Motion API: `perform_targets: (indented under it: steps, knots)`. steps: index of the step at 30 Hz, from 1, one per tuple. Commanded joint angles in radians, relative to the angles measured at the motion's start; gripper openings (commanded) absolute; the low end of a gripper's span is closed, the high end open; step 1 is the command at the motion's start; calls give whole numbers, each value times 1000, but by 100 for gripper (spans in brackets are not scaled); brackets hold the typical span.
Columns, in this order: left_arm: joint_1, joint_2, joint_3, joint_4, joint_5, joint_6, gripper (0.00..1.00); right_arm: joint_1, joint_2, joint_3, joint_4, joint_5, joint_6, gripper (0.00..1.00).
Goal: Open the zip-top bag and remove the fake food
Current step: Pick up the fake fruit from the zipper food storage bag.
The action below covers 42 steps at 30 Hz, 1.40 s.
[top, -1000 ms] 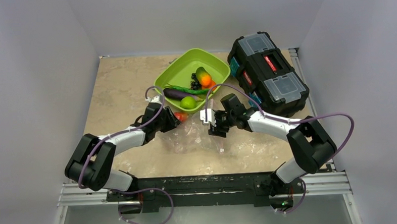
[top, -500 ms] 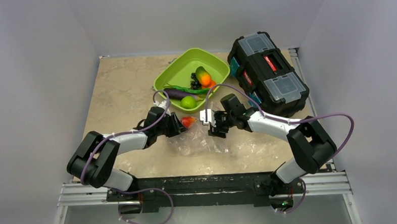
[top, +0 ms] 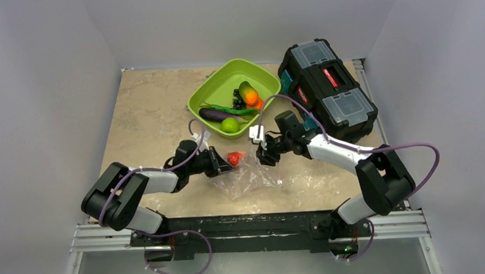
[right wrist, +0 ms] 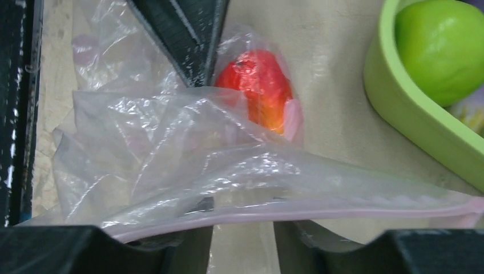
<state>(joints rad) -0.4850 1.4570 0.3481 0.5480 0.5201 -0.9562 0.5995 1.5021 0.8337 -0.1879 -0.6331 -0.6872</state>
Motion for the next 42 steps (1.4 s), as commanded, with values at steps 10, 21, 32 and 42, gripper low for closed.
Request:
perform_targets:
  steps: [10, 21, 32, 42]
  knots:
    - [-83, 72, -22, 301, -10, -183, 0, -40, 39, 57, 89, 62, 276, 30]
    - [-84, -228, -12, -92, -75, -51, 48, -40, 79, 79, 41, 119, 256, 31]
    - [-81, -451, 212, -748, -361, 221, 63, -31, 88, 86, 31, 112, 250, 30]
    - [-82, -414, 167, -668, -354, 242, 58, -24, 90, 97, 10, 41, 239, 31]
